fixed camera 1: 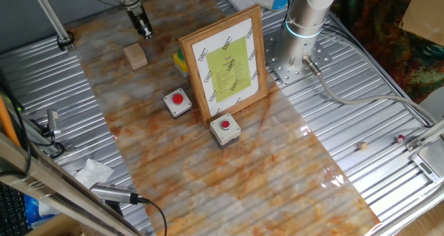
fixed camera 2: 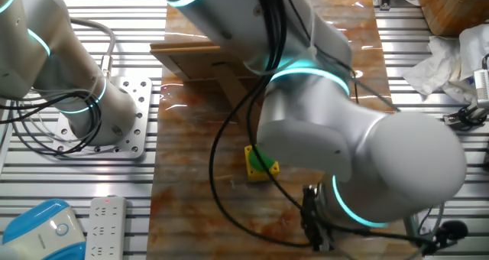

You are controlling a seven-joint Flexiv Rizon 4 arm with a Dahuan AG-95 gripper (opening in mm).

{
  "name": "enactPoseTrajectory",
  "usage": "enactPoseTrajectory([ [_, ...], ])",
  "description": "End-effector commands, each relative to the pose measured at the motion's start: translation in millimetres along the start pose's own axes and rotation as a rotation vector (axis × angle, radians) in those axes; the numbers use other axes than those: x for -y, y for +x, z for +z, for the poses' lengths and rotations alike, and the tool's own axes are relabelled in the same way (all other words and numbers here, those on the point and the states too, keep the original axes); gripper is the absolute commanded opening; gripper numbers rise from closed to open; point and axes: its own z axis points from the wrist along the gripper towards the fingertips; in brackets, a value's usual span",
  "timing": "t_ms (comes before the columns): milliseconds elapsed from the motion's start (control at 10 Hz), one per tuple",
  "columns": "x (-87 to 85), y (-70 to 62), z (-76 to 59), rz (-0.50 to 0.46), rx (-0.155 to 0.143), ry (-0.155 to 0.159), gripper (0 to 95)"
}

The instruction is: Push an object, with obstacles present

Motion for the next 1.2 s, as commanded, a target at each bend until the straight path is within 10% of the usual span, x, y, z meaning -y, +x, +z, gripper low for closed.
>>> enactPoseTrajectory([
  [100, 6.1, 0.8, -2.8, -0.017, -0.002, -0.004, 0.0],
  [1200, 23.2, 7.1, 0.2, -0.187, -0.031, 0.015, 0.0],
])
